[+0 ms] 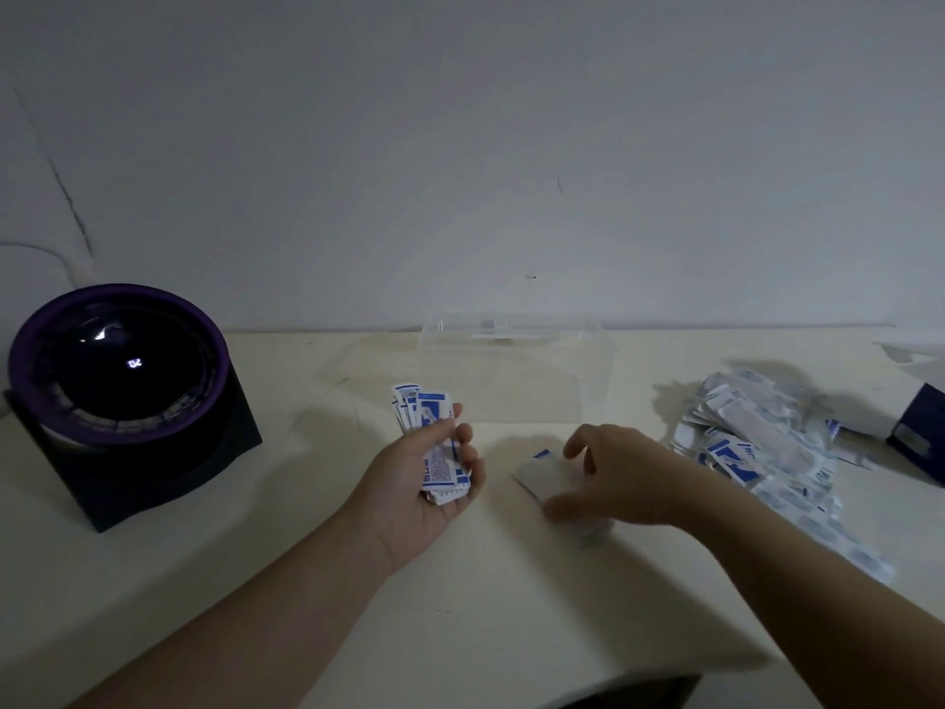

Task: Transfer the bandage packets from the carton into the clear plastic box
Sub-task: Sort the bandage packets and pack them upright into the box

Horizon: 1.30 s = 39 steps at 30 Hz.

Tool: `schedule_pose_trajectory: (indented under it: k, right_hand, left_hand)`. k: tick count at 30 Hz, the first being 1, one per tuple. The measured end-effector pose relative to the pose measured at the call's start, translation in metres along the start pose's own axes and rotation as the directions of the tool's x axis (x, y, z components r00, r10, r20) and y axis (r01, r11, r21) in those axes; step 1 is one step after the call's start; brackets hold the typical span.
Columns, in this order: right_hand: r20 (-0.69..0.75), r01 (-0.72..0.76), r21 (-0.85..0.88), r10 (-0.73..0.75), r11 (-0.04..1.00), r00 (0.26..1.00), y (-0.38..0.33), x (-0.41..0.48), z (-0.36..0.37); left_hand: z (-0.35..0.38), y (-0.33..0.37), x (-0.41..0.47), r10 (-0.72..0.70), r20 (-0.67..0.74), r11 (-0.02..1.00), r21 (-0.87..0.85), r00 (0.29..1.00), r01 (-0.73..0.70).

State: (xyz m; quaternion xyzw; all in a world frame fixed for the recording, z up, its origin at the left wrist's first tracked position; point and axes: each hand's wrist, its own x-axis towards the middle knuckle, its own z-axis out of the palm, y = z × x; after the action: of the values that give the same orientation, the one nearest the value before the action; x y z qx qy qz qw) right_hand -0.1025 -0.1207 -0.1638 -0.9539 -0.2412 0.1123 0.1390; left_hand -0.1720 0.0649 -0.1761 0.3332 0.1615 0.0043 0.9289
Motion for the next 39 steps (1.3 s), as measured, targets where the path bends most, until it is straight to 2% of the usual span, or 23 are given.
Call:
schedule_pose_trajectory:
  k: [6, 11, 13, 15, 16, 18, 20, 23, 26, 29, 31, 34, 37, 39]
  right_hand:
    - [-0.037, -0.016, 0.115, 0.020, 0.993, 0.999, 0.003, 0.006, -0.003]
    - [-0.028, -0.064, 0.350, 0.079, 0.935, 0.997, 0.023, 0.008, -0.007]
    - [0.016, -0.068, 0.600, 0.073, 0.797, 0.997, 0.030, 0.008, -0.005]
    - [0.105, -0.090, 0.855, -0.001, 0.510, 0.994, 0.030, 0.006, -0.003]
    - [0.130, -0.097, 0.921, -0.062, 0.378, 0.990, 0.027, 0.005, -0.002]
    - [0.139, -0.095, 0.966, -0.176, 0.240, 0.975, 0.018, 0.002, 0.001]
    - [0.134, -0.086, 0.978, -0.255, 0.191, 0.958, 0.007, 0.000, 0.004]
    - [0.118, -0.075, 0.985, -0.294, 0.154, 0.949, -0.010, -0.002, 0.009]
    - [0.116, -0.084, 0.990, -0.316, 0.111, 0.942, -0.019, -0.002, 0.013]
    - [0.116, -0.108, 0.993, -0.274, 0.043, 0.955, -0.021, -0.002, 0.015]
    - [0.112, -0.107, 0.994, -0.236, 0.036, 0.965, -0.020, -0.003, 0.014]
    - [0.074, -0.045, 0.987, -0.192, 0.153, 0.979, -0.019, -0.003, 0.014]
    - [0.001, 0.053, 0.966, -0.207, 0.254, 0.978, -0.021, -0.004, 0.013]
    - [-0.118, 0.177, 0.914, -0.180, 0.365, 0.977, -0.022, -0.004, 0.015]
  left_hand:
    - [-0.004, -0.001, 0.001, 0.019, -0.032, 1.000, 0.009, 0.999, -0.019]
    - [-0.004, -0.002, 0.001, 0.013, -0.034, 0.999, 0.031, 0.999, -0.012]
    - [-0.003, -0.003, 0.000, 0.004, -0.031, 0.998, 0.056, 1.000, -0.002]
    - [-0.001, -0.005, 0.000, -0.016, -0.012, 0.996, 0.093, 1.000, 0.017]
    - [0.001, -0.007, -0.001, -0.022, 0.000, 0.991, 0.131, 1.000, 0.022]
    - [0.005, -0.012, -0.004, -0.014, 0.037, 0.974, 0.228, 0.999, 0.005]
    - [0.007, -0.016, -0.007, -0.003, 0.095, 0.955, 0.297, 0.995, -0.025]
    - [0.009, -0.020, -0.014, 0.039, 0.187, 0.902, 0.416, 0.981, -0.115]
    - [0.007, -0.020, -0.013, 0.168, 0.158, 0.843, 0.489, 0.973, -0.225]
    - [0.003, -0.015, -0.010, 0.288, 0.137, 0.777, 0.545, 0.948, -0.315]
    - [0.002, -0.013, -0.008, 0.339, 0.135, 0.738, 0.575, 0.931, -0.352]
    - [0.001, -0.014, -0.006, 0.355, 0.160, 0.707, 0.599, 0.921, -0.376]
    - [0.004, -0.016, -0.007, 0.292, 0.198, 0.759, 0.547, 0.936, -0.352]
    - [0.009, -0.016, -0.008, 0.219, 0.163, 0.871, 0.412, 0.962, -0.268]
